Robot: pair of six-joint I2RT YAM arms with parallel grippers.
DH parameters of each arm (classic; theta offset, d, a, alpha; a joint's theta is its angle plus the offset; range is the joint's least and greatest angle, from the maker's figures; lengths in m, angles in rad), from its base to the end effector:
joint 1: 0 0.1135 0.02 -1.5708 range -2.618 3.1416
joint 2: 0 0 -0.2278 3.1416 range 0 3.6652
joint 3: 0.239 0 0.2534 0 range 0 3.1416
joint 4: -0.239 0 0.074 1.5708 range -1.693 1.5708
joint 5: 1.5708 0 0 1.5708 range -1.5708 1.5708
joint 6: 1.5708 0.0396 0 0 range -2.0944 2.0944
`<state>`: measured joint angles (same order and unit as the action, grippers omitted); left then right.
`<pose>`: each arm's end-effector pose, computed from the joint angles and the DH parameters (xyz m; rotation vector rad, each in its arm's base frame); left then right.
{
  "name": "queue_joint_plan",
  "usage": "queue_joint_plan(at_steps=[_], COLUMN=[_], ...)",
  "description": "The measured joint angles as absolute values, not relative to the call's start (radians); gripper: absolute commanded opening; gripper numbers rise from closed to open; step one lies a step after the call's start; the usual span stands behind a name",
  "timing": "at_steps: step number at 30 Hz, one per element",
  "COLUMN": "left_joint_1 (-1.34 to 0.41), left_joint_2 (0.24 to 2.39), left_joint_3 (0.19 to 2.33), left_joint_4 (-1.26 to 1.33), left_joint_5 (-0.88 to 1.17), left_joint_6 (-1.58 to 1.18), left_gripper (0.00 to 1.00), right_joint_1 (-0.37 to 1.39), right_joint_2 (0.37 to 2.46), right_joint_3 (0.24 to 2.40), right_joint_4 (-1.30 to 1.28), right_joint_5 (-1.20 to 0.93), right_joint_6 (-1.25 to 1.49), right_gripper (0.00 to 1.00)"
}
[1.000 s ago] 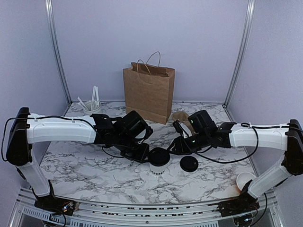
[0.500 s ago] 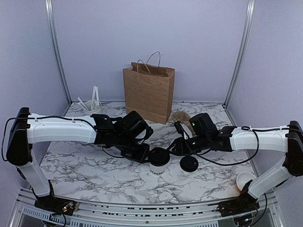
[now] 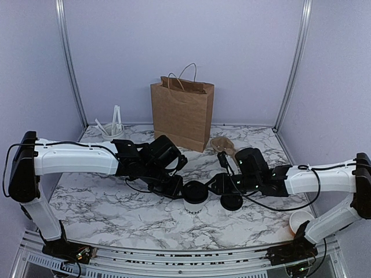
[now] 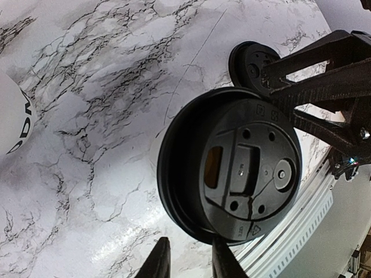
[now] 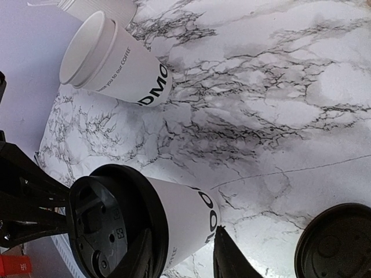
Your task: Pack the takeout coffee
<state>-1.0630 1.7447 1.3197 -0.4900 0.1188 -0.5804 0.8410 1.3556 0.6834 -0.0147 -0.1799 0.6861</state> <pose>0.1795 -0.3322 0.2012 0.6915 2.5834 -0.7744 0.1872 0.2199 0.1580 -0.2937 2.4337 0.9609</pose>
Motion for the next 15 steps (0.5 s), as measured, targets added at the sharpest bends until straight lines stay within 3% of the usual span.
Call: queue_joint_plan(at_steps=[15], left_joint_1=[-1.051], left_joint_2=[1.748], left_joint_3=[1.335], left_joint_4=[-0.501], left_joint_5=[0.096], left_joint_6=[-0.564], left_gripper=[0.25], right_joint_1=[0.875], right_joint_2=[1.332], right_joint_3=[0.771], right_joint_4=[-0.209], right_joint_5=[-0.117], right_joint_6=[0.708], right_gripper=[0.34])
